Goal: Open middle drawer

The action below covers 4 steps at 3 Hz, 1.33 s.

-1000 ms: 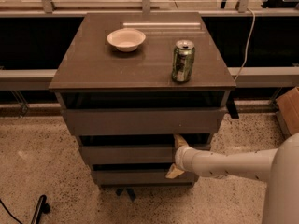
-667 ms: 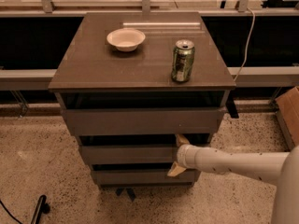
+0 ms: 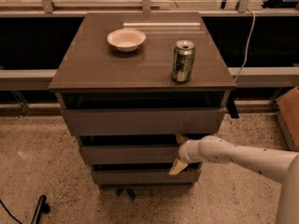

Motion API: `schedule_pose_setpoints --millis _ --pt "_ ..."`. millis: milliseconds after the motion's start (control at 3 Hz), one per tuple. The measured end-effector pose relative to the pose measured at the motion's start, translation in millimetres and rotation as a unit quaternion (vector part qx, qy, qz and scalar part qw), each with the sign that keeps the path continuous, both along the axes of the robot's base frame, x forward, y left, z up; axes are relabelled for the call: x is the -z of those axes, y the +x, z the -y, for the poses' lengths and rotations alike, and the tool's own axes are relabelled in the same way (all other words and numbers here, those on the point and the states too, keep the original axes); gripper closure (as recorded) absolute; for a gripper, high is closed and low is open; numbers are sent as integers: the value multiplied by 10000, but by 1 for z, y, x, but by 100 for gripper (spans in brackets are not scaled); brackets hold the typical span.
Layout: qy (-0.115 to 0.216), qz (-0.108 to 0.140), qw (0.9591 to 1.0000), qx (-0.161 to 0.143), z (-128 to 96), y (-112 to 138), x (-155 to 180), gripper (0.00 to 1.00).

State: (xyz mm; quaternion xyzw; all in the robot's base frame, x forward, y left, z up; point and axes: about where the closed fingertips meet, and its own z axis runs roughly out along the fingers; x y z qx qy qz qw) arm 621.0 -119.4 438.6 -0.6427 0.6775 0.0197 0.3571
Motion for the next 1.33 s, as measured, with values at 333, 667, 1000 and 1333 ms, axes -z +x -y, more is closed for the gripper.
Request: schedule_pose_setpoints --millis 333,667,1000,1333 --pt "-10 -237 9997 -99 1 0 5 12" --pt "-32 -397 9991 -173 0 -1 9 36" --pt "-44 -486 9986 -227 0 -3 11 50" --pt "-41 -515 9982 -307 -1 -17 9 49"
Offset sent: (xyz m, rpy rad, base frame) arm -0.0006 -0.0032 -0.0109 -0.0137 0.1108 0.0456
